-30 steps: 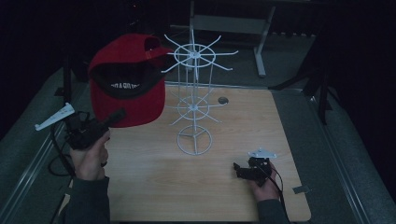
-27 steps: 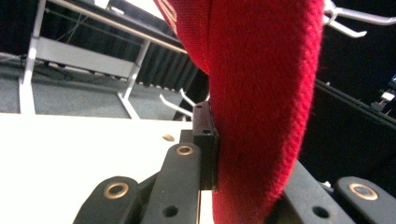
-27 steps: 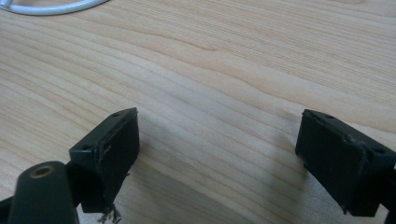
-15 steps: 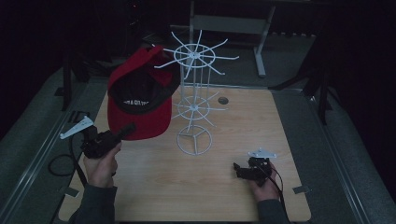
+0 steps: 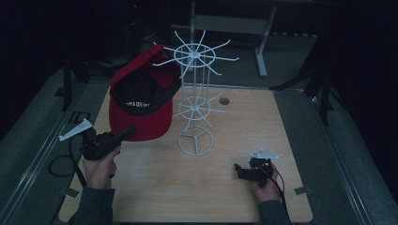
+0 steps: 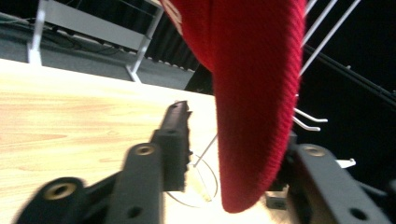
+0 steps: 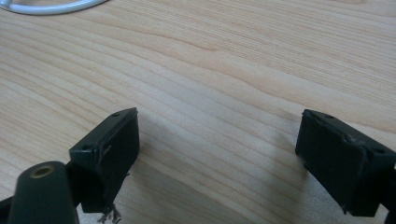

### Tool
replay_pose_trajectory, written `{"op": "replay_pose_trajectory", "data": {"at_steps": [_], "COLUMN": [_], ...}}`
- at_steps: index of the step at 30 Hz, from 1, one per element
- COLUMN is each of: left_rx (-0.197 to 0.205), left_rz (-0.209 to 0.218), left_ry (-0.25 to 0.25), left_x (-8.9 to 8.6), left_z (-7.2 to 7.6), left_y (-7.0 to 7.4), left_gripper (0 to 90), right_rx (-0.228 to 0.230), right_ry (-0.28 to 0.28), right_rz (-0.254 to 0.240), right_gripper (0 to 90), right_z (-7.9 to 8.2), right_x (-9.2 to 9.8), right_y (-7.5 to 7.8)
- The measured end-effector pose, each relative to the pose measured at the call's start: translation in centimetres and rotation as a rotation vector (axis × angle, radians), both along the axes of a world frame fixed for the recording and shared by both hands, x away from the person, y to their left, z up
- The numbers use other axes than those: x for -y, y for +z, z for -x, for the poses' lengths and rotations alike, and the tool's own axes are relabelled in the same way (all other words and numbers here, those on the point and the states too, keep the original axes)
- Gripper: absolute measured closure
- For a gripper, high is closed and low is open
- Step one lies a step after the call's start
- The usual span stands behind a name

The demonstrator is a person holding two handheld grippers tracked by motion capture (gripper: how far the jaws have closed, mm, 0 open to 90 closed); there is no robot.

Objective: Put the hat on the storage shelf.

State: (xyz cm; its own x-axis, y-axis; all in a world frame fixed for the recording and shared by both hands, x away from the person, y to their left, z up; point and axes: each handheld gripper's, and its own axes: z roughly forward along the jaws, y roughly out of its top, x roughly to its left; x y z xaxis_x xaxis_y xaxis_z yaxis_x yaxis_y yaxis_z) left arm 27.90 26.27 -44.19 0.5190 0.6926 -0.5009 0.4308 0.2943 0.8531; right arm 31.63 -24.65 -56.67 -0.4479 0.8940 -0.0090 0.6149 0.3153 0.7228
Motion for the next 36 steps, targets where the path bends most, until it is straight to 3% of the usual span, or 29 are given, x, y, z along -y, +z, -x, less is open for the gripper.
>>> {"op": "replay_pose_trajectory", "data": {"at_steps": [10, 20, 29, 36], "left_rx": [-0.008, 0.008, -0.003, 0.005], "left_rz": [-0.016, -0.006, -0.029, -0.015], "left_ry": [0.063, 0.070, 0.035, 0.023], "left_x": [-1.0, -2.0, -2.1, -2.1], "left_z": [0.4, 1.0, 1.3, 1.8], "left_y": [0.1, 0.5, 0.1, -0.4], "left_gripper": [36.5, 35.0, 33.3, 33.2], "right_rx": [0.000, 0.000, 0.001, 0.000], "right_ry": [0.000, 0.001, 0.001, 0.001], "right_rz": [0.000, 0.001, 0.001, 0.001], "right_gripper": [13.4, 13.4, 13.4, 13.4], "right_z": [0.0, 0.0, 0.0, 0.0], "right_x": [0.0, 0.0, 0.0, 0.0], "right_y": [0.0, 0.0, 0.0, 0.0]}}
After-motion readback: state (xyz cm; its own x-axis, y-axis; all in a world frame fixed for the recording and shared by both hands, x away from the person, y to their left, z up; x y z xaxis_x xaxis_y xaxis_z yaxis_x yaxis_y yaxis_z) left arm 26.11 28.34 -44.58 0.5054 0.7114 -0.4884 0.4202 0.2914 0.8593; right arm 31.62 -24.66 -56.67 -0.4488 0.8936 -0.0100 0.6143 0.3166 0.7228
